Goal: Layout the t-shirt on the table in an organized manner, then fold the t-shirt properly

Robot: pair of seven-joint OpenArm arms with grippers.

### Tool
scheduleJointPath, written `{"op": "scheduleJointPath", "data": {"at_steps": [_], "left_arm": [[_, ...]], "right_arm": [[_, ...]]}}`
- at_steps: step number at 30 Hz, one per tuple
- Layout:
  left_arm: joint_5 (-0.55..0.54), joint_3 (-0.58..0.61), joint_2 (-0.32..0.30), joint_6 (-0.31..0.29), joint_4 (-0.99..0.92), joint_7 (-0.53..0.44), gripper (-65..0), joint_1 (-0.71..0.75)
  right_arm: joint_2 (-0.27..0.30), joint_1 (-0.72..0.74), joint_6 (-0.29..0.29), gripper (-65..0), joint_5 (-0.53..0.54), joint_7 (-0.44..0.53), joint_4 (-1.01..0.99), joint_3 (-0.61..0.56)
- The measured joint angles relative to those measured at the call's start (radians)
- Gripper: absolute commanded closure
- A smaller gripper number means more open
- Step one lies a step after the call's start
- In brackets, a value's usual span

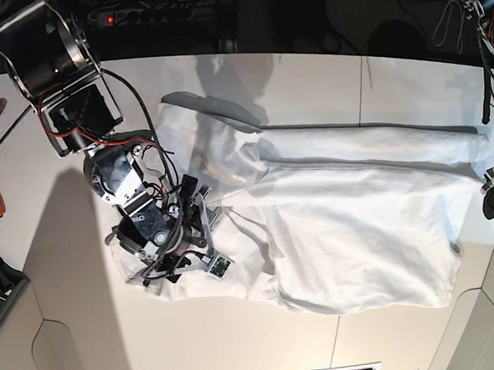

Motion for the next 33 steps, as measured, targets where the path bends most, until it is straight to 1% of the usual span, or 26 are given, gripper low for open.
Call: {"op": "scheduleJointPath", "data": {"at_steps": [2,5,6,7,9,10,13,15,17,19,20,22,23,24,25,26,28,29,30,33], "left_arm": [[-0.001,0.001,0.0,0.0,0.0,0.003,-20.3,0.0],[-0.001,0.002,0.0,0.0,0.0,0.003,-20.3,-0.002],[0.0,0.002,0.0,0.0,0.0,0.003,-20.3,-0.002],[0.0,0.002,0.0,0.0,0.0,0.004,-20.3,-0.002],[0.0,0.001,0.0,0.0,0.0,0.01,-20.3,-0.002],[0.0,0.002,0.001,0.0,0.0,0.01,-20.3,-0.002],[0.0,0.002,0.0,0.0,0.0,0.018,-20.3,-0.002],[0.0,0.002,0.0,0.0,0.0,0.018,-20.3,-0.002],[0.0,0.002,0.0,0.0,0.0,0.018,-20.3,-0.002],[-0.006,0.002,0.0,0.0,0.0,0.018,-20.3,-0.002],[-0.007,0.002,0.0,0.0,0.0,0.018,-20.3,-0.002],[-0.009,0.002,0.001,0.0,0.0,0.018,-20.3,-0.003],[-0.009,0.002,0.003,0.0,0.0,0.018,-20.3,-0.002],[-0.009,0.001,0.004,0.001,0.0,0.02,-20.3,-0.002],[-0.008,0.001,0.007,0.001,0.0,0.025,-20.3,-0.003],[-0.007,0.001,0.012,0.001,0.0,0.026,-20.3,-0.002],[-0.008,0.0,0.025,0.0,0.0,0.025,-20.3,-0.002],[-0.008,0.001,0.035,0.0,0.0,0.027,-20.3,-0.002],[-0.008,0.001,0.043,0.0,0.0,0.027,-20.3,-0.003],[-0.007,0.002,0.059,0.0,0.0,0.032,-20.3,-0.001]], "right_arm": [[0.0,0.032,-0.022,-34.9,-0.008,0.002,-0.037,-0.078],[-0.002,0.063,-0.031,-34.4,-0.004,0.008,-0.071,-0.157],[-0.004,0.068,-0.03,-31.2,-0.005,0.007,-0.077,-0.171],[-0.003,0.069,-0.03,-24.9,-0.003,0.007,-0.082,-0.18],[-0.003,0.069,-0.03,-7.6,0.0,0.007,-0.087,-0.183],[-0.003,0.069,-0.03,0.0,-0.001,0.006,-0.087,-0.183],[0.0,0.07,-0.031,0.0,-0.003,0.006,-0.087,-0.182],[-0.001,0.07,-0.05,0.0,-0.002,0.008,-0.087,-0.183],[-0.002,0.07,-0.099,0.0,-0.001,0.011,-0.087,-0.183],[0.0,0.083,-0.142,0.0,-0.026,0.034,-0.089,-0.184],[0.0,0.097,-0.177,0.0,-0.042,0.044,-0.089,-0.184],[0.0,0.144,-0.26,0.0,-0.066,0.062,-0.09,-0.185],[-0.001,0.177,-0.32,0.0,-0.072,0.072,-0.09,-0.185],[-0.001,0.208,-0.393,0.0,-0.085,0.087,-0.09,-0.18],[-0.004,0.243,-0.447,0.0,-0.097,0.103,-0.093,-0.166],[-0.008,0.28,-0.47,-4.3,-0.095,0.113,-0.097,-0.14],[-0.029,0.343,-0.488,-26.6,-0.101,0.115,-0.119,-0.068],[-0.038,0.365,-0.488,-34.2,-0.102,0.114,-0.126,-0.033],[-0.046,0.379,-0.488,-36.6,-0.102,0.113,-0.127,-0.003],[-0.065,0.391,-0.488,-36.4,-0.106,0.105,-0.128,0.06]]}}
